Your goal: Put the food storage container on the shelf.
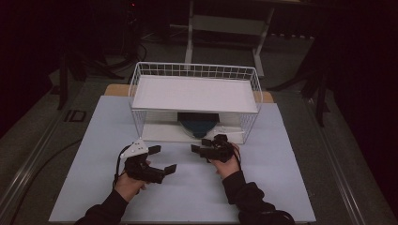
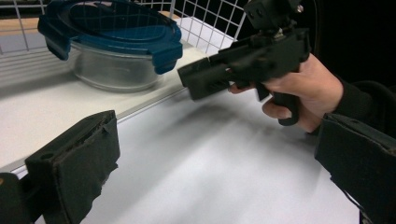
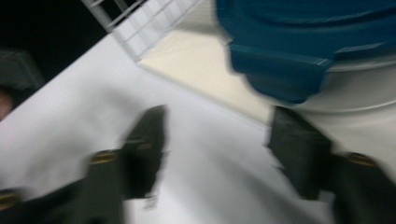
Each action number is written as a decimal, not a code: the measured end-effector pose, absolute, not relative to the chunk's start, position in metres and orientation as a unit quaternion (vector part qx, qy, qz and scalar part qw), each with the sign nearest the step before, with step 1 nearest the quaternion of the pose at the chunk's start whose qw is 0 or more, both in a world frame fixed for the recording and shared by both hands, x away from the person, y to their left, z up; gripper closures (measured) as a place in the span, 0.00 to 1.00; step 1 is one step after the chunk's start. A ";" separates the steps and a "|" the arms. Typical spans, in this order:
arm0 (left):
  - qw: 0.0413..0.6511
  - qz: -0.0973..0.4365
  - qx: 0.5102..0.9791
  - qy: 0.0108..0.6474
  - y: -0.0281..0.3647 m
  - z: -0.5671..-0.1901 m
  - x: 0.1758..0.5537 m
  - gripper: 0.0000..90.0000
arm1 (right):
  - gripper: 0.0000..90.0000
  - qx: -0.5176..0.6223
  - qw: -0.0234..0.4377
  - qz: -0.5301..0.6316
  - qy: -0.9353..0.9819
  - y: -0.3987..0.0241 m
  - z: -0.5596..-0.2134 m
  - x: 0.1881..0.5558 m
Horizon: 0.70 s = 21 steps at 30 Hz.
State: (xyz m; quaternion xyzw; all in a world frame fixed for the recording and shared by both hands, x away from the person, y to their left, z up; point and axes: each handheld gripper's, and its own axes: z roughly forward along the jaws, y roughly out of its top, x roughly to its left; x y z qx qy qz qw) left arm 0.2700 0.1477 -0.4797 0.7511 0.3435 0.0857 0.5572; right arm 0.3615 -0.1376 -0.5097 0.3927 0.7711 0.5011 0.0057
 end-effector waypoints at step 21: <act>0.557 0.083 0.757 0.331 0.148 -0.482 0.256 0.01 | 0.21 0.336 0.051 0.537 0.772 -0.188 -0.497 0.300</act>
